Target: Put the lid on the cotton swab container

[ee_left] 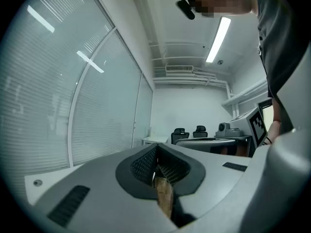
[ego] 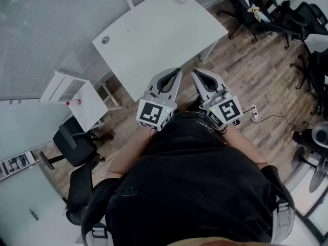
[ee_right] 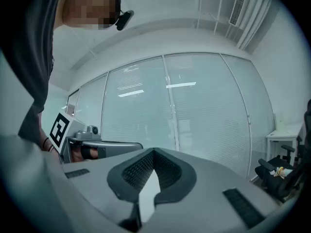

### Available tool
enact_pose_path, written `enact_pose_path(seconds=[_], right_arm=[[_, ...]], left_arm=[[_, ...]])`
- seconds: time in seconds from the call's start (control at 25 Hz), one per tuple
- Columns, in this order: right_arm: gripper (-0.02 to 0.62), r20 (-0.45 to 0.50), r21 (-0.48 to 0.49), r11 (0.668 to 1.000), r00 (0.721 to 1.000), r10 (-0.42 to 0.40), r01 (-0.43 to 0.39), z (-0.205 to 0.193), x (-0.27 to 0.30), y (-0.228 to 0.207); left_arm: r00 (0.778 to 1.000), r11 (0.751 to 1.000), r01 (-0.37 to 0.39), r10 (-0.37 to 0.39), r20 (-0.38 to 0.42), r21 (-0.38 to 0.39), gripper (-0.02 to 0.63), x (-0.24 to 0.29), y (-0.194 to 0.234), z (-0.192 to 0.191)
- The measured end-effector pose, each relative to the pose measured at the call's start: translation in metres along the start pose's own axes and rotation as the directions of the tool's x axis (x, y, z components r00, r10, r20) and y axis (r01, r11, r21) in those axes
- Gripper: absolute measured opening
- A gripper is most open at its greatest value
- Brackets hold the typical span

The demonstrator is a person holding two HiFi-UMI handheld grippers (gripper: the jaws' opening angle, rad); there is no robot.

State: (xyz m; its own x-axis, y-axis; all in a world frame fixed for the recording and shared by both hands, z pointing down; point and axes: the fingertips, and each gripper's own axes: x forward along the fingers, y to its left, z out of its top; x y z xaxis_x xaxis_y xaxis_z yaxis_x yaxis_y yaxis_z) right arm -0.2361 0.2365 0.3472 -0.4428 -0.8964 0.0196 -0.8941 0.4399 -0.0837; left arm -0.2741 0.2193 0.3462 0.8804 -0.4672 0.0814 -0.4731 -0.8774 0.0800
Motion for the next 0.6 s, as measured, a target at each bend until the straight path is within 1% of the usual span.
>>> enact_pose_path(seconds=[0.28, 0.6], right_arm=[[0.021, -0.003, 0.002, 1.0, 1.0, -0.005, 0.005, -0.001, 0.004, -0.006], [0.021, -0.002, 0.012, 1.0, 1.0, -0.018, 0.018, -0.002, 0.009, -0.019]], left_arm=[[1.0, 1.0, 0.001, -0.001, 0.002, -0.006, 0.015, 0.005, 0.003, 0.0], [1.0, 1.0, -0.017, 0.016, -0.024, -0.015, 0.016, 0.017, 0.011, -0.005]])
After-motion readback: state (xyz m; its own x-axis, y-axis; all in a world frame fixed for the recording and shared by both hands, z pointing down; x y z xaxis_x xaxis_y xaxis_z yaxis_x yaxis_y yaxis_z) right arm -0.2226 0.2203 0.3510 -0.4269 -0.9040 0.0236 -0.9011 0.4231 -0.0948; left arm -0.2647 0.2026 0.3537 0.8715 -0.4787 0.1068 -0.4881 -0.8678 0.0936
